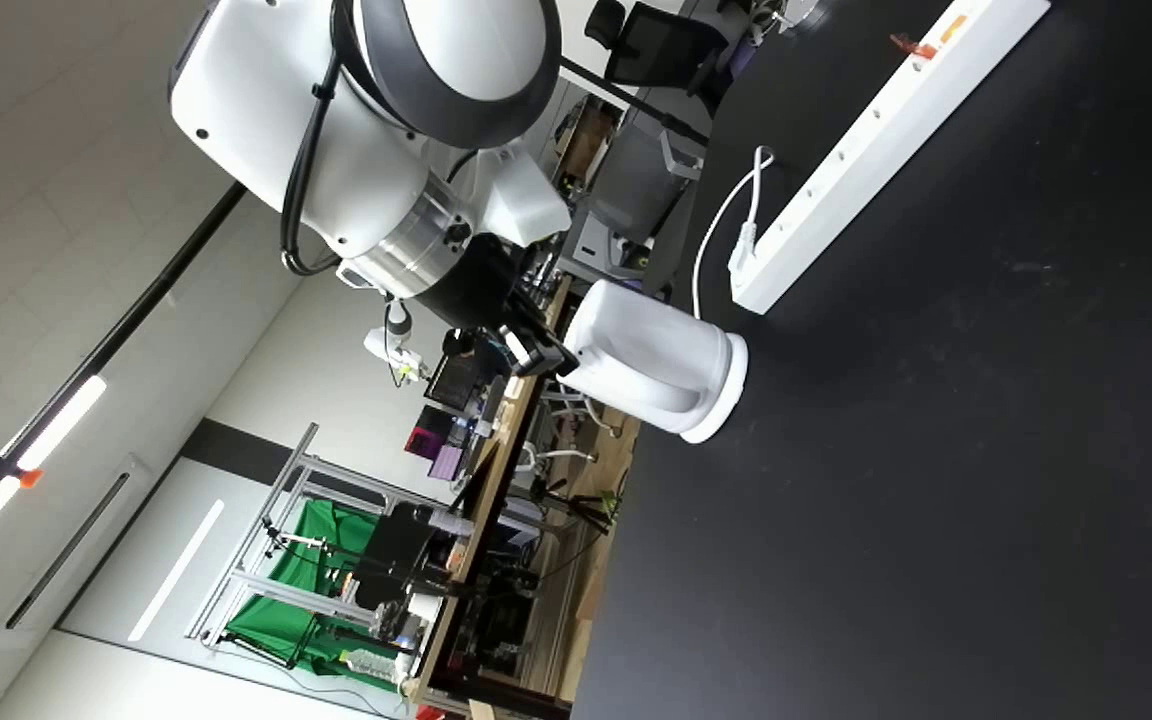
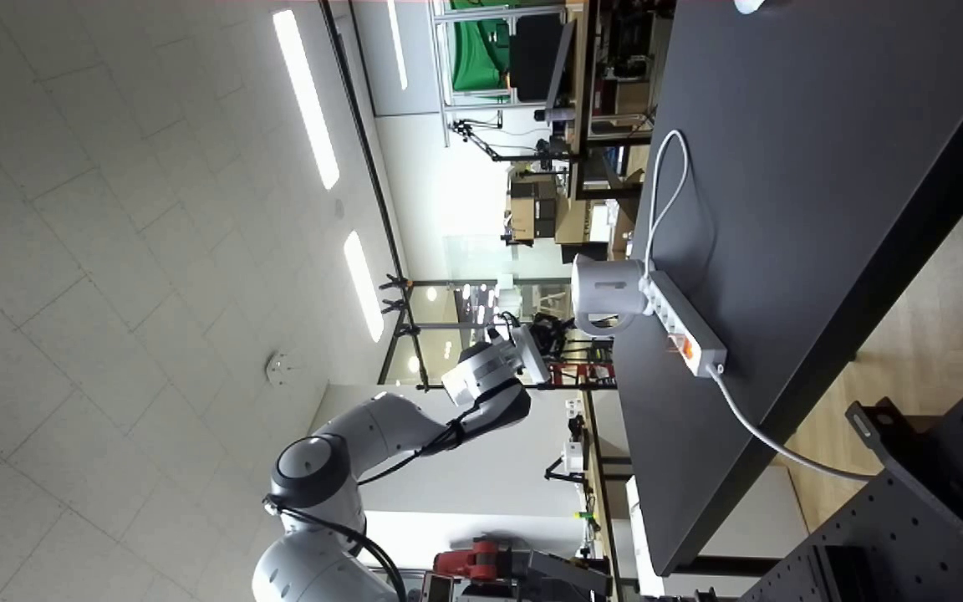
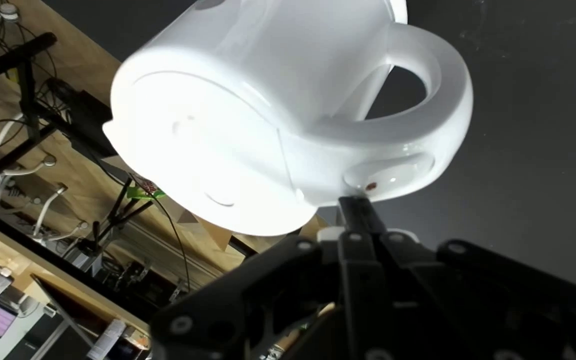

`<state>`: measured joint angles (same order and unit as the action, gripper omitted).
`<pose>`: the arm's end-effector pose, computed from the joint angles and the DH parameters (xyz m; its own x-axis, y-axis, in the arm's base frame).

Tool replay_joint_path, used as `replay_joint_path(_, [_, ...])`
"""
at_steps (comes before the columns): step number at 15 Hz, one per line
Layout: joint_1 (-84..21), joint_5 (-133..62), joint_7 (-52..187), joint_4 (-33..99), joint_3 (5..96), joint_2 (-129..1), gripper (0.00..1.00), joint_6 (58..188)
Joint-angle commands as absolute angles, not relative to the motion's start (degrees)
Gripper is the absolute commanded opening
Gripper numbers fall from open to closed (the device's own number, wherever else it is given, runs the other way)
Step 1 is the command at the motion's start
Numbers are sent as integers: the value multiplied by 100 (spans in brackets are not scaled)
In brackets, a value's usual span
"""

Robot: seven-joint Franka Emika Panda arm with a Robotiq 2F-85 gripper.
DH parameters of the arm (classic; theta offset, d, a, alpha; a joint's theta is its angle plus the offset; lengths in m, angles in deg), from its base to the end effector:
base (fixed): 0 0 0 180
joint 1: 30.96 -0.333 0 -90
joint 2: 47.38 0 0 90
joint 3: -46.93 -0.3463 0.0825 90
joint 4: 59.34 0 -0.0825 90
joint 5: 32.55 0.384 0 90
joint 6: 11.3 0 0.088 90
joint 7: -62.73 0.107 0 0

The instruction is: Turn on the extension cable, turn on the electric kettle then turn it off

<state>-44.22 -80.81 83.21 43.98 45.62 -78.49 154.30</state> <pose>0.6657 0.2160 0.3176 0.6388 0.6167 0.4600 0.4796 -0.7867 0.3886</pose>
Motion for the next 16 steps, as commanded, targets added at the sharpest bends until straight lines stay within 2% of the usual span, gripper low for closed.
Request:
replay_joint_path(1, [-4388,-7985,8302,4203,4533,-7919,0,15449])
replay_joint_path(6, [-4424,-7951,8358,4195,4573,-7809,0,15405])
replay_joint_path(13, [-4309,-7289,8006,4190,4301,-7765,0,14690])
replay_joint_path(16, [-4561,-6885,7792,4203,4560,-7728,0,14661])
